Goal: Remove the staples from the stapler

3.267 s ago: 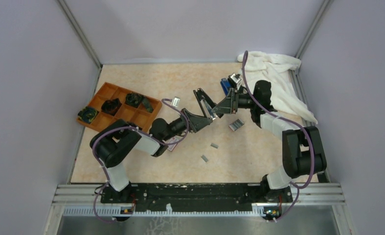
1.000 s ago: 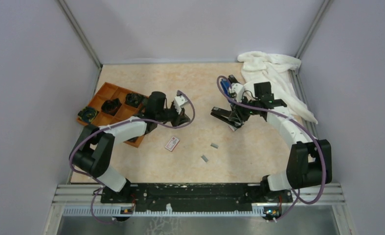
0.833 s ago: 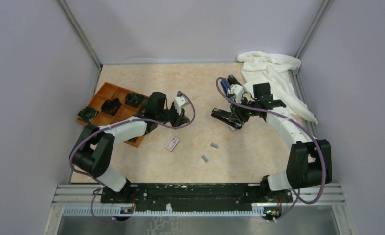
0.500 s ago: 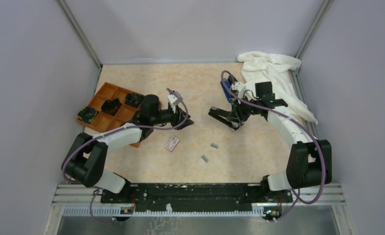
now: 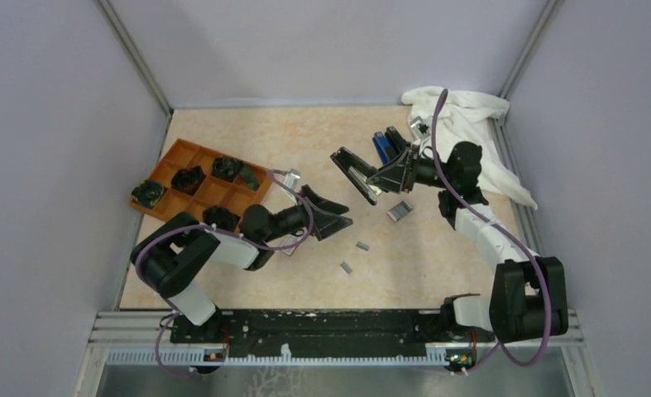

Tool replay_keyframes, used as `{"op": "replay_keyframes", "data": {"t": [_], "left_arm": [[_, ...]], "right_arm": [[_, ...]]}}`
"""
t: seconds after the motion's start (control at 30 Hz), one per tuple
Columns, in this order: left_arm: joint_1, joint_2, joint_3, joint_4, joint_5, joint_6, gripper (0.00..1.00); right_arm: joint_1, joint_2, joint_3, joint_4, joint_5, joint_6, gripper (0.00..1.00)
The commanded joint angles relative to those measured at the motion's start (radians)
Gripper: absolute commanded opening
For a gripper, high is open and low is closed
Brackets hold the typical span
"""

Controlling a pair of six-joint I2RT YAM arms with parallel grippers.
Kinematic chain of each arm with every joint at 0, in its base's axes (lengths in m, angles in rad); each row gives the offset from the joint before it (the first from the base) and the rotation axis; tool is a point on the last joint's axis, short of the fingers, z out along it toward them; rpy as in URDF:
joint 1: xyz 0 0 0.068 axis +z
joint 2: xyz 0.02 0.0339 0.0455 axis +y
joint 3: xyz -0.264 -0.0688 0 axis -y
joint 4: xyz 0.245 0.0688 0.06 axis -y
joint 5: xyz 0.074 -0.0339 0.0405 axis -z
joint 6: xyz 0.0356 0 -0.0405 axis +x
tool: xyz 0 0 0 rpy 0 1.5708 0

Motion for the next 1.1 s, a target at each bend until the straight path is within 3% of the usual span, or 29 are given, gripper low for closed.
{"op": "replay_keyframes", "data": {"t": [0.0, 0.17, 0.7, 1.07], "left_arm": [[-0.094, 0.032, 0.073, 0.306, -0.183, 0.011, 0.96], [-0.122, 0.097, 0.133, 0.307, -0.236, 0.012, 0.97], [-0.177, 0.154, 0.275, 0.307, -0.195, -0.012, 0.93], [-0.175, 0.115, 0.108, 0.307, -0.319, 0.056, 0.92]], "right_arm": [[-0.007, -0.023, -0.036, 0.454, -0.064, 0.314, 0.0], [-0.008, -0.017, -0.067, 0.537, -0.066, 0.374, 0.0], [-0.008, -0.013, -0.086, 0.548, -0.067, 0.376, 0.0], [-0.01, -0.043, -0.077, 0.564, -0.078, 0.385, 0.0]]}}
